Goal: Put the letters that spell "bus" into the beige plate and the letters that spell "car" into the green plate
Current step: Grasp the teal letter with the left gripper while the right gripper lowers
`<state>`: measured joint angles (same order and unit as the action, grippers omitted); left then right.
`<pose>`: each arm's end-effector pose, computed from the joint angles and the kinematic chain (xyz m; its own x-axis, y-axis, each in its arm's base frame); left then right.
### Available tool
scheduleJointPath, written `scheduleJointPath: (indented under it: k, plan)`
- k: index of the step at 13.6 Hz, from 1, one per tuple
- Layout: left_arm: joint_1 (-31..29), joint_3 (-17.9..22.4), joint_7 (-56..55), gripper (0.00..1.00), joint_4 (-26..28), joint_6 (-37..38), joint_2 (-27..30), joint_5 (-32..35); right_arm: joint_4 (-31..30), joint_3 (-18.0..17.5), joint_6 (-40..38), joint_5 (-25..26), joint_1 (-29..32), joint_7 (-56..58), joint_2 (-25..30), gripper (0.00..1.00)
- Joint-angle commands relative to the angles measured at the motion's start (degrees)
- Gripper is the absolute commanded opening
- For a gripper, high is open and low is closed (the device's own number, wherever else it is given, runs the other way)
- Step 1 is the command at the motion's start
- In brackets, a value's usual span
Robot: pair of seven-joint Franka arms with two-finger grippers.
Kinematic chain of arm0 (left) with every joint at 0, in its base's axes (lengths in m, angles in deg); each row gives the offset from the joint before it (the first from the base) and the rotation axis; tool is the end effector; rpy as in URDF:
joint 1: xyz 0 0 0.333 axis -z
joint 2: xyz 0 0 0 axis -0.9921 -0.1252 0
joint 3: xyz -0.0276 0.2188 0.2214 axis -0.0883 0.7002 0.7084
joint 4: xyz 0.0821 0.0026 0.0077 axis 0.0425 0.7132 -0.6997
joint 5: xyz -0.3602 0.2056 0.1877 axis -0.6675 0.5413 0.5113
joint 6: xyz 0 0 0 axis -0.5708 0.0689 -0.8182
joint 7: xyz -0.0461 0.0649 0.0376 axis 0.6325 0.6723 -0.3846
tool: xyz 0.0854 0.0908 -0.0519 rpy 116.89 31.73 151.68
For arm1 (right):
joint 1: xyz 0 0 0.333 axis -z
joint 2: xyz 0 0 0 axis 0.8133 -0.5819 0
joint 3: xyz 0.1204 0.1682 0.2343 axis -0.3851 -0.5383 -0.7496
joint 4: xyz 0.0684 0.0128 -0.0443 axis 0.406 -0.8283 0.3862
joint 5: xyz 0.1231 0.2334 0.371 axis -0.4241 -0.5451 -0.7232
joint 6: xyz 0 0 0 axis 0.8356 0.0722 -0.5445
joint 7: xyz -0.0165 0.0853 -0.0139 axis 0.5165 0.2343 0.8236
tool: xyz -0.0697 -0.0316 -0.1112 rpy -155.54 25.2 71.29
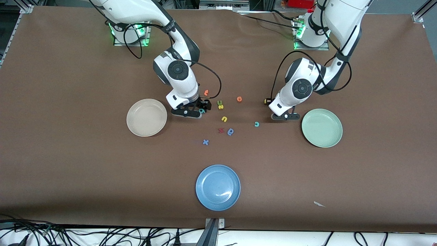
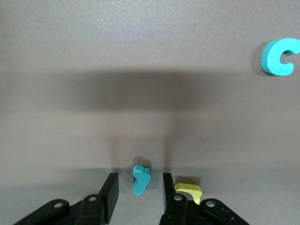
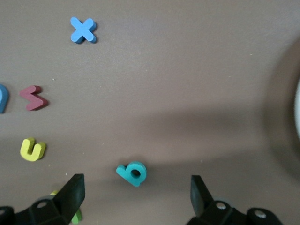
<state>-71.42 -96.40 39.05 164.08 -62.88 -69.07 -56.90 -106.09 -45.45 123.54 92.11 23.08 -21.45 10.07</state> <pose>0.4888 -0.2479 0.0865 0.9664 0.0198 -0.2562 0.0285 -0.9991 0.0303 0.5125 0.4459 0.1405 0.9857 -0.1671 0.0202 -0.1656 -0.9843 -0.0611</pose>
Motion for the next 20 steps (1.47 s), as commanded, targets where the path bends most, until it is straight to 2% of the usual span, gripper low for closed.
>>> scheduleJointPath:
  k: [1, 6, 10, 13, 15, 17, 20]
  plan:
    - [0.6, 0.2, -1.3, 0.45, 0.2, -0.7, -0.4, 1.6, 1.6, -0.3, 2.3, 2.7, -0.9, -4.0, -2.8, 1.00]
    - [0.6, 0.3, -1.3, 0.30, 0.2, -0.7, -0.4, 1.6, 2.3, -0.2, 2.4, 2.8, -1.9, -5.5, -3.5, 1.00]
    - [0.6, 0.3, -1.3, 0.08, 0.2, -0.7, -0.4, 1.6, 3.5, -0.2, 2.4, 6.9, -2.0, -8.5, -5.3, 0.99]
    - [0.5, 0.2, -1.3, 0.01, -0.2, -0.1, -0.1, 1.6, 3.5, -0.2, 2.4, 7.3, -2.0, -8.9, -5.7, 0.99]
    - [-0.1, 0.3, -1.3, 0.01, -1.5, 1.1, 0.9, 1.6, 3.5, -0.2, 2.8, 7.6, -2.1, -8.9, -6.1, 0.96]
    - [-0.5, 0.5, -1.2, 0.00, -5.4, 7.0, 1.9, 1.6, 3.4, -0.2, 2.9, 7.7, -2.6, -9.0, -6.2, 0.96]
    - [-2.5, 0.6, -0.4, 0.00, -14.4, 20.4, 2.0, 1.6, 3.4, -0.2, 3.1, 7.7, -2.8, -9.0, -6.5, 0.95]
